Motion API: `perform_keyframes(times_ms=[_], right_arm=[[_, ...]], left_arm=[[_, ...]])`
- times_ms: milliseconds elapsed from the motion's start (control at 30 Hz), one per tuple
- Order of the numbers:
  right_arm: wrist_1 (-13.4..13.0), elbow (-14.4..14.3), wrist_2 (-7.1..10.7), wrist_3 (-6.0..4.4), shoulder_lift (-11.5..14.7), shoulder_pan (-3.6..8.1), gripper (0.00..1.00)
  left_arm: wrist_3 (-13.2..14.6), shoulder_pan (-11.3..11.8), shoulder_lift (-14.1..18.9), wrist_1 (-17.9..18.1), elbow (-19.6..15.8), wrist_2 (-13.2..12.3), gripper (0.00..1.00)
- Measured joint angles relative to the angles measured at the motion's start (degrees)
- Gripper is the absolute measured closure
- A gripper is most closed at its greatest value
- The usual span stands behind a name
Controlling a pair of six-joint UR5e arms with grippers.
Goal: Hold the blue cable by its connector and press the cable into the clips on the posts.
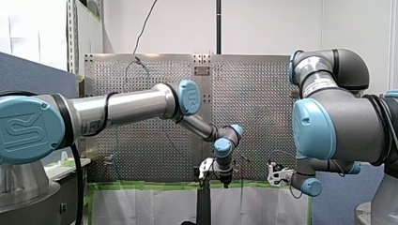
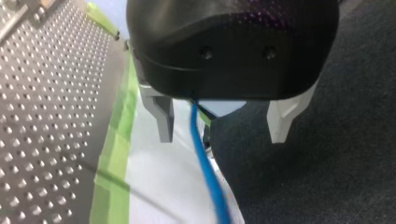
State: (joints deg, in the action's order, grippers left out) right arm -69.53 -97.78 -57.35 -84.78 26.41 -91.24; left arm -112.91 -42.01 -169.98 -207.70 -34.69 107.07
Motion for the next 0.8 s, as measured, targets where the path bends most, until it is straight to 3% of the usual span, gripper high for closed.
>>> perform_keyframes(times_ms=[200,800], right_arm=[[-0.3,0.0,0.30,0.11,0.0,-0.09,1.00],[-0.7,0.0,0.48,0.12,0.0,-0.20,1.00]], left_arm=[[-0.5,0.9,-1.9,0.5,1.3,0.0,0.02],[0.9,1.3,-4.3,0.5,-0.8,-0.8,0.02]])
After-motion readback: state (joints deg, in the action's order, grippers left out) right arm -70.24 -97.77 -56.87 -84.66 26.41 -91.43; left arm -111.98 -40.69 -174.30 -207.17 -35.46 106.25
